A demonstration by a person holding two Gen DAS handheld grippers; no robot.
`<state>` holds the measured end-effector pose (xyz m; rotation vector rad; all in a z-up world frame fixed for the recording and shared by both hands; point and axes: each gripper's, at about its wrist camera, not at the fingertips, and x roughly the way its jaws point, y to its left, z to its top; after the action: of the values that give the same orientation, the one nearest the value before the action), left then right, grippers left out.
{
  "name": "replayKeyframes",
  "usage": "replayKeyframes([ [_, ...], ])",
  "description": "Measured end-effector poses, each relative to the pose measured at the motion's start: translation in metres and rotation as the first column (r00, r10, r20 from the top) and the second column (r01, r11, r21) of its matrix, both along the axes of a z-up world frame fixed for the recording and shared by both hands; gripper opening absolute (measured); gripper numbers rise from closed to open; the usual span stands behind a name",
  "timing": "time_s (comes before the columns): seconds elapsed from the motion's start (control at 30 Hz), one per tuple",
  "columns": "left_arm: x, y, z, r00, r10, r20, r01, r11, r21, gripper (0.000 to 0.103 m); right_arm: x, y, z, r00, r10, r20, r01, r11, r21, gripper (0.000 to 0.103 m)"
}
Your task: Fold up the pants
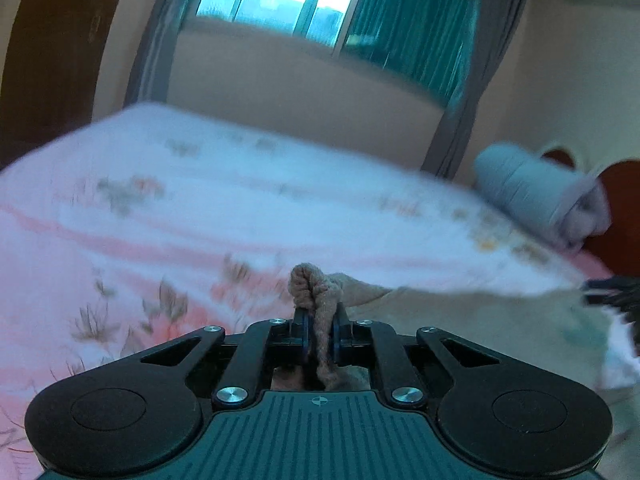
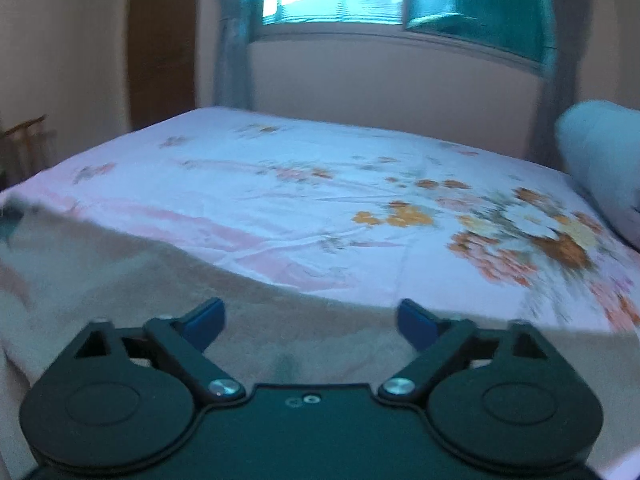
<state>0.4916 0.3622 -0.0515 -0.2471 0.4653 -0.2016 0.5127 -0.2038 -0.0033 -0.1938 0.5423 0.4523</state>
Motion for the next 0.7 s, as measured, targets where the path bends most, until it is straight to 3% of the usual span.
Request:
replayKeyframes([
  [0.17, -0.030, -0.001, 0.025, 0.997, -0.038, 0.067, 0.039, 0.999, -0.011, 0.010, 0.029, 0.022, -0.010, 0.988, 0.153, 0.011, -0.151, 0.982, -0.115, 0.070],
  [0.27, -0.037, -0.001, 0.031, 0.996, -0.049, 0.073, 0.048, 0.999, 0.006, 0.010, 0.036, 0.043, -0.031, 0.966, 0.259, -0.012, -0.254, 0.935, -0.249, 0.065],
  [0.37, -0.041, 0.003, 0.029, 0.997, -0.047, 0.062, 0.046, 0.999, 0.013, 0.010, 0.040, 0.055, -0.048, 0.951, 0.309, 0.010, -0.287, 0.893, -0.346, 0.062],
  [0.53, -0.040, 0.004, 0.023, 0.997, -0.054, 0.050, 0.053, 0.998, 0.026, 0.010, 0.063, 0.057, -0.053, 0.945, 0.326, -0.021, -0.317, 0.899, -0.302, 0.061],
  [0.7, -0.043, 0.005, 0.026, 0.996, -0.076, 0.055, 0.074, 0.997, 0.037, 0.010, 0.087, 0.060, -0.052, 0.915, 0.376, -0.150, -0.404, 0.869, -0.285, 0.056],
])
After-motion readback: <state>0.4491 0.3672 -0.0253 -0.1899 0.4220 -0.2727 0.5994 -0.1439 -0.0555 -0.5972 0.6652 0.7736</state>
